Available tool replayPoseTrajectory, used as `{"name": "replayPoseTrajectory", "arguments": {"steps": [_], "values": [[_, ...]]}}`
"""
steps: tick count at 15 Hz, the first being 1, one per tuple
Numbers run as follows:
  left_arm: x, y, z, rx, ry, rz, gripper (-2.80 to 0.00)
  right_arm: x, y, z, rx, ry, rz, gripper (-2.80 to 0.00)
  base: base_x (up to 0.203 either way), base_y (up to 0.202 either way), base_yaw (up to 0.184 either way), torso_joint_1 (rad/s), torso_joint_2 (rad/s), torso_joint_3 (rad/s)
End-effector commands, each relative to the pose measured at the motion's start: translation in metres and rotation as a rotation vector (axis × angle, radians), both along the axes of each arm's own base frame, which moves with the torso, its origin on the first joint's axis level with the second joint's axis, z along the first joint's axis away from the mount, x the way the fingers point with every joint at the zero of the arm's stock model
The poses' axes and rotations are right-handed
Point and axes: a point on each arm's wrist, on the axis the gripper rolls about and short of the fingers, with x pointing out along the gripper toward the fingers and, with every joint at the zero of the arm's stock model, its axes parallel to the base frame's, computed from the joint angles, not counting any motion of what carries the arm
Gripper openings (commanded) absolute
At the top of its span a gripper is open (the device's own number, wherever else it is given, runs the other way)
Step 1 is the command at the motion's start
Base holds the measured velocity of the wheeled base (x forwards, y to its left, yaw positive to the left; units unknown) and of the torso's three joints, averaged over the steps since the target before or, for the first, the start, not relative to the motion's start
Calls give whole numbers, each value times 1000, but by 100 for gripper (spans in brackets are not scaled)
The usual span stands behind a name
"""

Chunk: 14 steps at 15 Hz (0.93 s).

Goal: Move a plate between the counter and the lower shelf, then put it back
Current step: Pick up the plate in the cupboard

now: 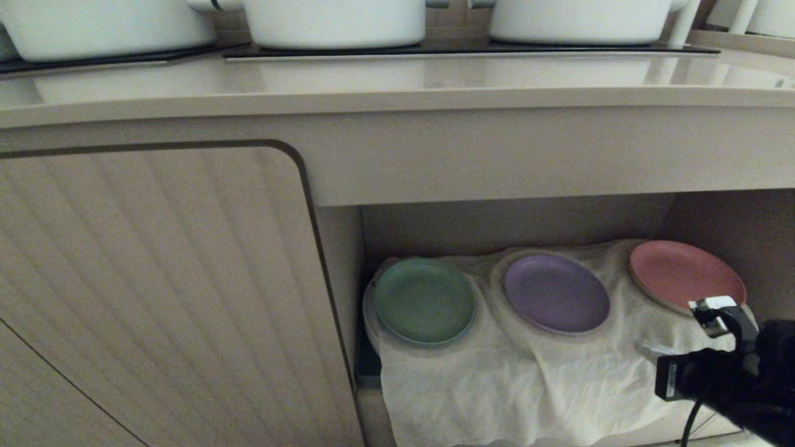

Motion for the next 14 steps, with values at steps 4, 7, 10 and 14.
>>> {"name": "replayPoseTrajectory", "arguments": {"steps": [4,7,10,14], "values": [[0,0,0,-1,-1,1,-280,-5,-3,5,-14,-20,105,-280,0,0,0,0,0,0],[0,0,0,-1,-3,1,-280,-12,-20,6,-36,36,175,-280,0,0,0,0,0,0],[0,0,0,-1,-1,1,-280,1,-39,16,-60,51,192,-280,0,0,0,0,0,0],[0,0,0,-1,-1,1,-280,15,-48,20,-54,107,204,-280,0,0,0,0,0,0]]}}
